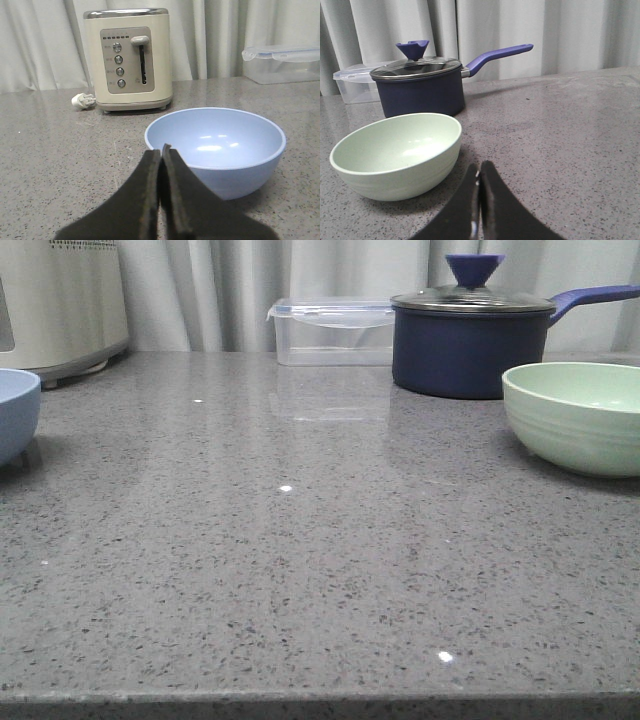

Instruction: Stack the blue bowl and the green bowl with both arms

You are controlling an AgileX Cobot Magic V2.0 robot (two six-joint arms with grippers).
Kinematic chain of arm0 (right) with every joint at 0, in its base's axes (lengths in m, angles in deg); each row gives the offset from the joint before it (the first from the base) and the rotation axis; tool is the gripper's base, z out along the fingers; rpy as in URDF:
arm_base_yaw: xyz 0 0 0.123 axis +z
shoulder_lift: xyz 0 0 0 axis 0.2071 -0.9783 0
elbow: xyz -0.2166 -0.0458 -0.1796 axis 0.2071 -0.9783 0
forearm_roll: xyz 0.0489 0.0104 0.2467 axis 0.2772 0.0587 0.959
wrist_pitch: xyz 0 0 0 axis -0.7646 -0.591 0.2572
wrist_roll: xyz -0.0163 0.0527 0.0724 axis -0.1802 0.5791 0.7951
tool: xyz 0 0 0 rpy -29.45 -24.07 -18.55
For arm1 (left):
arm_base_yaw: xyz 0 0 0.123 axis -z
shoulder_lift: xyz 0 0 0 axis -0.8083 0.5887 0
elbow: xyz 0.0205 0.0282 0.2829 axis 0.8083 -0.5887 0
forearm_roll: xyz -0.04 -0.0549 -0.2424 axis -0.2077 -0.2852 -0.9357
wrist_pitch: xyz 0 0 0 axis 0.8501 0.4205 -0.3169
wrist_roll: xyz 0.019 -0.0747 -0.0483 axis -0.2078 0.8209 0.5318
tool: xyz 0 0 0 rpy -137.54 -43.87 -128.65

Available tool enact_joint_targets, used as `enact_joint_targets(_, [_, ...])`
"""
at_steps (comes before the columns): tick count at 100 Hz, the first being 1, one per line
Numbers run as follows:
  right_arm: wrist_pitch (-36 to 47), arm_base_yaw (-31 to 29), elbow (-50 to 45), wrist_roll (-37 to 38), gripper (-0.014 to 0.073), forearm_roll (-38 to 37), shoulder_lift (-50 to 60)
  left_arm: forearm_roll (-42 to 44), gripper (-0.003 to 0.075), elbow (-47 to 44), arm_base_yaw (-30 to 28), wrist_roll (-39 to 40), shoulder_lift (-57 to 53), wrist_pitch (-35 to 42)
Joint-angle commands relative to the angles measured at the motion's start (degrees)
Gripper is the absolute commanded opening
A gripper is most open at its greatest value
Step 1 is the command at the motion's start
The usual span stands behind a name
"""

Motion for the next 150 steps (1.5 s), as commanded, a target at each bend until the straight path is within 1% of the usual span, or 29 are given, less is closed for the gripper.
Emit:
enact_joint_targets(1, [4.23,-0.38,-0.02,-0.46,-0.0081,-0.4,1.03,-0.43,-0.002,-2.35,-0.11,0.35,-1.99,5.17])
enact_joint_targets(104, [5.09,-0.38,0.38,-0.46,-0.0081,-0.35,1.03,-0.43,-0.002,-1.78,-0.11,0.35,-1.99,5.38])
enact_joint_targets(116, [1.26,-0.38,2.76,-0.46,-0.0081,-0.35,1.03,-0.43,-0.002,0.26,-0.11,0.35,-1.99,3.37])
enact_joint_targets(129, [-7.51,-0.38,7.24,-0.46,-0.0081,-0.35,0.27,-0.98,-0.002,5.14,-0.11,0.35,-1.04,-2.15])
enact_joint_targets(139, [-11.67,-0.38,10.7,-0.46,-0.0079,-0.35,-1.41,-1.87,-0.002,9.68,-0.11,0.35,1.54,-6.32])
enact_joint_targets(150, [-15.63,-0.38,14.88,-0.46,-0.0079,0.01,-4.77,-1.87,-0.002,15.1,-0.11,0.35,5.91,-9.19])
